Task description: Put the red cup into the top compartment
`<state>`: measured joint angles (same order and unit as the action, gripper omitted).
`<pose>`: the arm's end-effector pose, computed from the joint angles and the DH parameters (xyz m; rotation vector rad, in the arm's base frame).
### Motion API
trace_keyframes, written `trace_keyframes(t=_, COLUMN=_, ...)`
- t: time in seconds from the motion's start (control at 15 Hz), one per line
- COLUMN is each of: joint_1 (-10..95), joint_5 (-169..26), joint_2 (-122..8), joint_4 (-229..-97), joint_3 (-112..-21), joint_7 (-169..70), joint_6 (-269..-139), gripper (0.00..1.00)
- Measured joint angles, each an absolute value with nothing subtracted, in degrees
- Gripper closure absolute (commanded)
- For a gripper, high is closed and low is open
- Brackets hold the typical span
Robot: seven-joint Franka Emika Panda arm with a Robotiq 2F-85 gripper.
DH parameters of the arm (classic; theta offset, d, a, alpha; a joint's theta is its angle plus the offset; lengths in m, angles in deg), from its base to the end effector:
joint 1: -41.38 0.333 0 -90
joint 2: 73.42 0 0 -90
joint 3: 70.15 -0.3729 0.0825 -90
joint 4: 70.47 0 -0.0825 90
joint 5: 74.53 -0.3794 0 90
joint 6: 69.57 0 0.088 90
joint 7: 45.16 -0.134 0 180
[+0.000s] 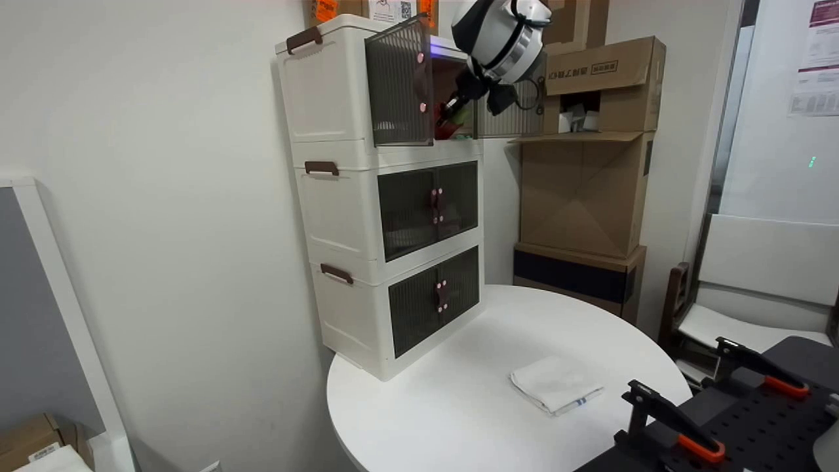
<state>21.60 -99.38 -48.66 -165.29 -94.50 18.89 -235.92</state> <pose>0.7530 -0.0202 0.5088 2.6184 0.9629 1.3645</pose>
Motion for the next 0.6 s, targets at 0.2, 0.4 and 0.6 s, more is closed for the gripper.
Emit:
trace_keyframes(t=0.2, joint_1=23.6, joint_5=-96.6, joint_2=-47.1, joint_4=-164.1, joint_3=-92.1, joint_7=16.8, joint_6=-235.4, gripper=0.98)
trace_keyframes(t=0.4, joint_1=26.2, joint_5=-93.8, joint_2=-45.2, joint_4=-161.5, joint_3=-89.3, joint_7=14.1, joint_6=-234.9, gripper=0.98)
trace_keyframes(t=0.6, joint_1=28.7, joint_5=-92.0, joint_2=-43.6, joint_4=-158.6, joint_3=-86.5, joint_7=11.5, joint_6=-234.1, gripper=0.98)
